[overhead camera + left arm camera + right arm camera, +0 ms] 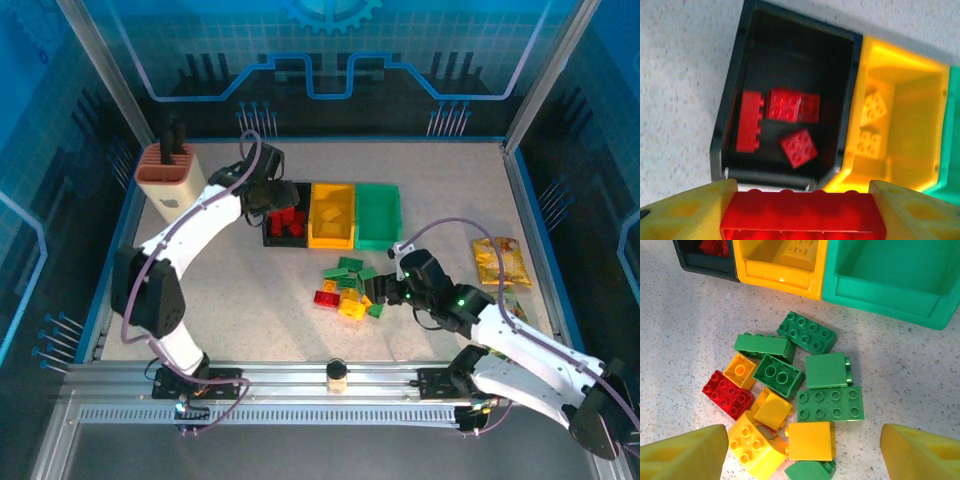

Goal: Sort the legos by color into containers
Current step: Place the lego in the container.

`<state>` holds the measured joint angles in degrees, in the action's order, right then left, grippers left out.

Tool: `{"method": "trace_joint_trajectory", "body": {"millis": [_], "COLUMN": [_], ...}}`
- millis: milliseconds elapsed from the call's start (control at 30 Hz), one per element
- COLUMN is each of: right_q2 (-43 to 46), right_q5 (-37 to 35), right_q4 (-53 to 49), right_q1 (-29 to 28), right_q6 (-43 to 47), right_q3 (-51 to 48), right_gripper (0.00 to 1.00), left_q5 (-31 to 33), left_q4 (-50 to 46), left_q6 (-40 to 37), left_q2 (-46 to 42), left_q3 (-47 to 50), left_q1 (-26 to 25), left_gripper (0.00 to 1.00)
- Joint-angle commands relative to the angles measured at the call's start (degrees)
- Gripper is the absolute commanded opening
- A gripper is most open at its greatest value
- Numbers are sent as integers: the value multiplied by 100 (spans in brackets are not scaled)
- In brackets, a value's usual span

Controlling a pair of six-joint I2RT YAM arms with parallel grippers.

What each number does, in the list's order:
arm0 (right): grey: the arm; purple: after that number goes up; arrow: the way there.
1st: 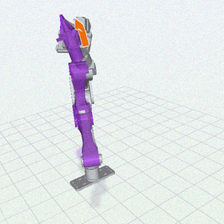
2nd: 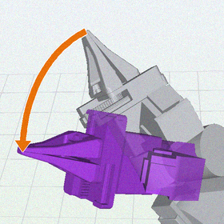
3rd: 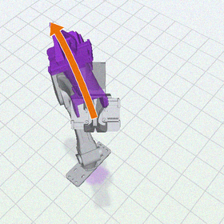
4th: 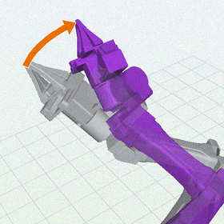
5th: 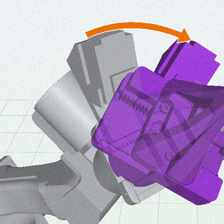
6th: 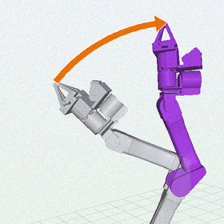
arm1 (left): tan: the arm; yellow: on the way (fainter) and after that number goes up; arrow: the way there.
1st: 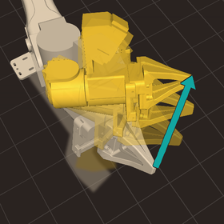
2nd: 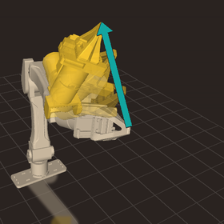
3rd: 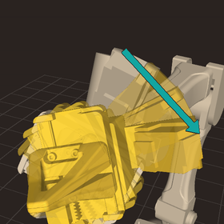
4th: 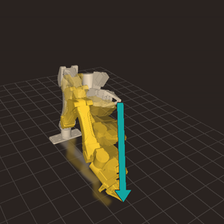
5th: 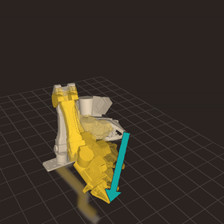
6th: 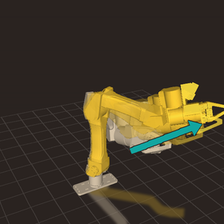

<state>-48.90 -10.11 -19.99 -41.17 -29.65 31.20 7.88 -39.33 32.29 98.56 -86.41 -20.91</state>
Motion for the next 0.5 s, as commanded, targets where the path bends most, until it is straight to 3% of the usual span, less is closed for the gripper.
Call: {"method": "trace_joint_trajectory", "body": {"millis": [0, 333, 400, 467], "right_q2": [276, 596, 648, 689], "right_q5": [-118, -12, -11, 0], "right_q4": [-212, -304, -330, -339], "right_q1": [65, 28, 22, 11], "right_q6": [-159, -261, -261, -244], "right_q3": [-90, -195, -193, -198], "right_gripper": [80, 80, 80, 80], "left_q5": [-34, -204, -174, -170], "left_q4": [-127, -484, -597, -684], "left_q6": [-331, -684, -724, -723], "left_q2": [624, 2062, 2234, 2294], "left_q3": [-688, -2380, -2632, -2802], "left_q1": [162, 364, 367, 368], "left_gripper": [46, 46, 51, 63]}}
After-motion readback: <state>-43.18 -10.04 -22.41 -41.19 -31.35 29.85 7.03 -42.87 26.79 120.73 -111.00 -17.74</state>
